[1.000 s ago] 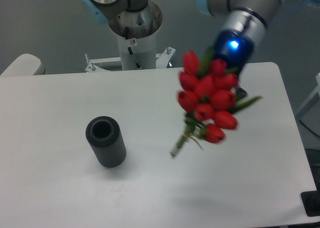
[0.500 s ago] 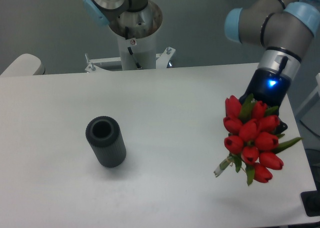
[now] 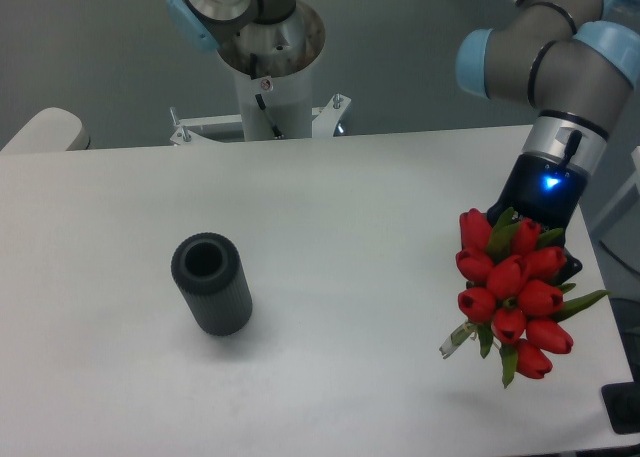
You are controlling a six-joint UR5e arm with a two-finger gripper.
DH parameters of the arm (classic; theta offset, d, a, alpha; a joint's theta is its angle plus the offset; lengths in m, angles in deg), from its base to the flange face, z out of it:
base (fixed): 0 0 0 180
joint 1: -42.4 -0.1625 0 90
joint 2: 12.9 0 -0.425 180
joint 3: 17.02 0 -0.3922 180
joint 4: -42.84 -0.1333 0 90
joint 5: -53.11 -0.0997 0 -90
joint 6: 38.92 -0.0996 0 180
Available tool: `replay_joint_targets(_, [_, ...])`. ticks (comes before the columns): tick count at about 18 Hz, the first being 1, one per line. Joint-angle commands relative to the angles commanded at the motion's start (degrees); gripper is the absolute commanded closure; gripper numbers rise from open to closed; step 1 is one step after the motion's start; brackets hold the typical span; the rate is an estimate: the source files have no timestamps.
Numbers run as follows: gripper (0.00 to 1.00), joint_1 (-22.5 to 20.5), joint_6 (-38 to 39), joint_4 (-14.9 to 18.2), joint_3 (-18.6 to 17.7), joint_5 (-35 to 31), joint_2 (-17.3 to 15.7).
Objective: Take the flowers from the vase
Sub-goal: 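Carry the held tulips away from the vase and lower them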
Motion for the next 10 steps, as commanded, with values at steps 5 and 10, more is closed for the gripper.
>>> replay_joint_targets(5, [0.67,0.2,-0.7,0.1,-0.1,0.0,0.0])
replay_joint_targets(10, [0.67,0.1,-1.2,0.0,-0.4,0.0,-0.1])
